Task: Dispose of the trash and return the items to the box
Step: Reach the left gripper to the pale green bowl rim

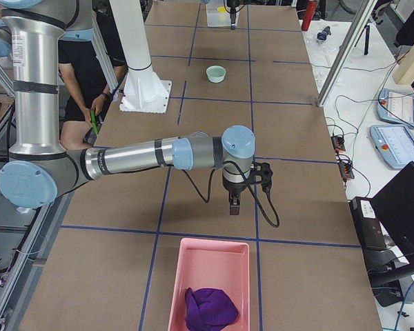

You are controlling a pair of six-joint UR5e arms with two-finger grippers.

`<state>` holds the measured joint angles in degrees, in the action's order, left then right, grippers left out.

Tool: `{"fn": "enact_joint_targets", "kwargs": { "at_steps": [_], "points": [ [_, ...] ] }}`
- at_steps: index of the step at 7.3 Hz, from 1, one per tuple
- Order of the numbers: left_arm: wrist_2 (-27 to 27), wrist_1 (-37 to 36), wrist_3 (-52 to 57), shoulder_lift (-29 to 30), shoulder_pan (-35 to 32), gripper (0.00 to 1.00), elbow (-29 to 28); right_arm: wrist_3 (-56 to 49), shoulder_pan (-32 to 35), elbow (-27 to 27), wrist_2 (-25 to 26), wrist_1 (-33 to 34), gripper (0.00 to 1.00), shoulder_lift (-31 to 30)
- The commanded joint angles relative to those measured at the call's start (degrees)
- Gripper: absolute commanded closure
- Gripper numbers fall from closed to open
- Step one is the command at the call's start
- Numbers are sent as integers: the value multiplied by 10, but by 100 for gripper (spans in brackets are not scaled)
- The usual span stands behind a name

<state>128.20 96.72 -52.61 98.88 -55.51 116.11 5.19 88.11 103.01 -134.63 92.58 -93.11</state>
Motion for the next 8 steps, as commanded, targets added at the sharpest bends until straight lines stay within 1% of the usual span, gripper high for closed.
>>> {"fn": "enact_joint_targets", "kwargs": {
  "at_steps": [1, 2, 3, 4, 5, 6, 7, 8],
  "points": [
    [-21, 21, -62, 3, 51, 0, 0, -3, 1, -57, -4, -62, 0, -2],
    [-53, 30, -99, 11, 86, 0, -4, -2, 2, -67, -4, -62, 0, -2],
    [-56, 35, -113, 14, 101, 0, -7, -2, 10, -72, -7, -62, 0, -2],
    [-56, 34, -123, 18, 111, 0, -10, -11, 20, -82, -27, -62, 0, -1],
    [-78, 35, -150, 30, 140, 0, -21, -22, 22, -82, -31, -62, 0, -2],
    [-109, 35, -196, 58, 178, 0, -48, -25, 22, -82, -30, -62, 0, -2],
    [-122, 37, -225, 80, 204, 0, -75, -27, 22, -83, -31, -62, 0, -2],
    [-133, 71, -237, 80, 219, 0, -97, -27, 22, -84, -31, -62, 0, -2]
  ]
}}
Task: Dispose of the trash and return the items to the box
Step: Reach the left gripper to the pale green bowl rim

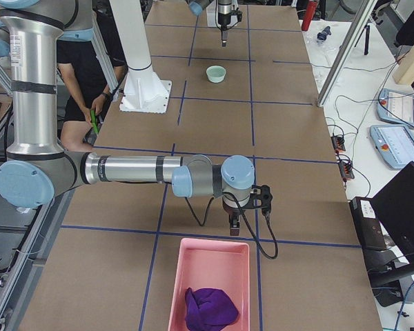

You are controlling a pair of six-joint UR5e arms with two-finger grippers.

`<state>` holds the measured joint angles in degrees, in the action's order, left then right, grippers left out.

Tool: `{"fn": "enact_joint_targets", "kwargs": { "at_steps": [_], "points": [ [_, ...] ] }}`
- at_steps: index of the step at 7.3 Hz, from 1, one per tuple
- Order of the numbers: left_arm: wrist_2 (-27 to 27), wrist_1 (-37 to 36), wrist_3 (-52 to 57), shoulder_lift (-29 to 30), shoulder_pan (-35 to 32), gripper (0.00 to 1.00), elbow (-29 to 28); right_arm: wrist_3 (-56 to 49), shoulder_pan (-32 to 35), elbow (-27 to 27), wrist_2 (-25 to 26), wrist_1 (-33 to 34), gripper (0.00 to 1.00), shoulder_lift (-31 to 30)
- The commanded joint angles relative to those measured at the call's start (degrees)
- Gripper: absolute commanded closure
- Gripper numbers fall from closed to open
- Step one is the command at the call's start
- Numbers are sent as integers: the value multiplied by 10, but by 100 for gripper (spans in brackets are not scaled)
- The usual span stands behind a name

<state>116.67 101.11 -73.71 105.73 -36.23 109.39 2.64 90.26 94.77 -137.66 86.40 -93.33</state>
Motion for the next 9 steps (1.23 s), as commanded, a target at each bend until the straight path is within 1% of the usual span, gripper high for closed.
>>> {"fn": "enact_joint_targets", "kwargs": {
  "at_steps": [1, 2, 3, 4, 5, 6, 7, 8, 9],
  "points": [
    [-21, 79, -38, 11, 30, 0, -66, -2, 0, -2, -1, -1, 0, 1],
    [-26, 99, -49, 11, 36, 10, -78, -2, 0, -1, -1, -1, 0, 2],
    [-26, 99, -50, 12, 41, 26, -79, -2, 0, -1, -1, -1, 0, 2],
    [-26, 100, -62, 12, 47, 55, -78, -1, 0, -1, -1, -1, 0, 3],
    [-27, 99, -63, 12, 48, 81, -78, -1, 0, 0, -2, -1, 0, 3],
    [-28, 99, -63, 12, 48, 100, -76, -1, 0, 0, -1, -1, 0, 3],
    [-27, 98, -64, 12, 48, 100, -72, -1, 0, 0, -2, -1, 0, 3],
    [-25, 95, -64, 9, 40, 100, -53, -1, 0, 1, -2, -1, 0, 3],
    [-21, 78, -63, -6, 33, 100, -14, -1, 0, 3, -2, -1, 0, 4]
  ]
}}
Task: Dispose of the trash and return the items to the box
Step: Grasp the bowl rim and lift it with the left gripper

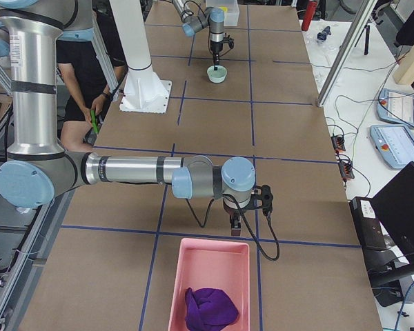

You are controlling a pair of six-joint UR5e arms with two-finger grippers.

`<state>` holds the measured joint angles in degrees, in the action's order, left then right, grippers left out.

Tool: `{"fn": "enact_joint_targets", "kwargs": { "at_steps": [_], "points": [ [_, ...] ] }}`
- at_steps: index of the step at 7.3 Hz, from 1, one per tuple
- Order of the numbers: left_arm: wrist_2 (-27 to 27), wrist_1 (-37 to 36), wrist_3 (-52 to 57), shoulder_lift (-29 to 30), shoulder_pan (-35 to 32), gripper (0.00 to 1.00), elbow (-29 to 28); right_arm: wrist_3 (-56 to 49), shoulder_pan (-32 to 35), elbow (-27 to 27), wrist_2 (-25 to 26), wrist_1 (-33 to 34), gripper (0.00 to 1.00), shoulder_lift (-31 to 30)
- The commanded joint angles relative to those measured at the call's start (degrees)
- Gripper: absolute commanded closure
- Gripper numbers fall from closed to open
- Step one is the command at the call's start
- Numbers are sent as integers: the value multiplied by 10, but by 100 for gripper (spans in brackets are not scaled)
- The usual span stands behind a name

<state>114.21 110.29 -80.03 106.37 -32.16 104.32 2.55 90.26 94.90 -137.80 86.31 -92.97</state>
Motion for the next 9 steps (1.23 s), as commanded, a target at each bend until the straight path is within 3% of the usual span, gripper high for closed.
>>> {"fn": "enact_joint_targets", "kwargs": {
  "at_steps": [1, 7, 9],
  "points": [
    [6, -59, 7, -11, -26, 100, 63, 0, 0, -1, 0, -12, 0, -1],
    [24, -183, 252, -14, -220, 100, 82, 6, 0, 2, 1, -17, 0, 5],
    [22, -194, 376, -54, -285, 100, 76, 6, 0, -1, -1, -16, 0, 0]
  ]
}}
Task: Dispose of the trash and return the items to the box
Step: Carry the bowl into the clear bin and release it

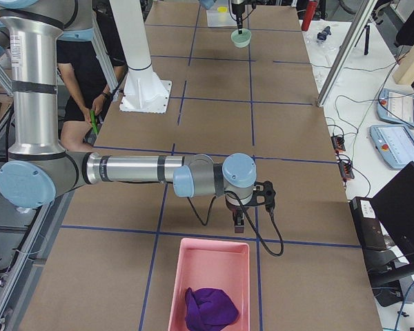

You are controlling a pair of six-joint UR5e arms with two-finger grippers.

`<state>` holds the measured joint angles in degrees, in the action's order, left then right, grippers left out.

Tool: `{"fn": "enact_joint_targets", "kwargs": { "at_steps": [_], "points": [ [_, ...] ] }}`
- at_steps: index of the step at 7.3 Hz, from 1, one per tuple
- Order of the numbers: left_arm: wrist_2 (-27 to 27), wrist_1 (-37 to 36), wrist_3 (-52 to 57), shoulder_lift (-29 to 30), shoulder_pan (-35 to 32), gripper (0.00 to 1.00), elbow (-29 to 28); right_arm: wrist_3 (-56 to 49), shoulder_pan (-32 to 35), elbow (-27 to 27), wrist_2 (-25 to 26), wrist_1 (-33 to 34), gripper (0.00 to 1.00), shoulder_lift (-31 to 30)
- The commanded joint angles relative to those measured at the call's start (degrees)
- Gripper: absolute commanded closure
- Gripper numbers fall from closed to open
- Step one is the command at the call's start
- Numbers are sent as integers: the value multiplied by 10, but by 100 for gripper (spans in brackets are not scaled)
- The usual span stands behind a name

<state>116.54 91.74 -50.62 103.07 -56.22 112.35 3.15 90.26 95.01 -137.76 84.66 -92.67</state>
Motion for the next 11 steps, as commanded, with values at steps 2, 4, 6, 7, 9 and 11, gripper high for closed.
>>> {"fn": "enact_joint_targets", "kwargs": {
  "at_steps": [2, 4, 6, 7, 9, 11],
  "points": [
    [-6, -9, 208, -43, -122, 100, -33, 0, 0, -4, -14, 1, 0, -8],
    [-10, -8, 333, -62, -198, 100, -79, 0, 0, -4, -18, 1, 0, -15],
    [-70, 1, 449, -88, -259, 100, -118, 0, 0, -4, -18, 1, 0, -15],
    [-71, 57, 487, -120, -286, 100, -145, 0, 0, -3, -18, 1, 0, -15],
    [-70, 196, 583, -188, -345, 100, -220, 1, 0, -1, -18, 1, 0, -15],
    [-70, 257, 661, -230, -383, 100, -261, 1, 0, 3, -18, 1, 0, -15]
  ]
}}
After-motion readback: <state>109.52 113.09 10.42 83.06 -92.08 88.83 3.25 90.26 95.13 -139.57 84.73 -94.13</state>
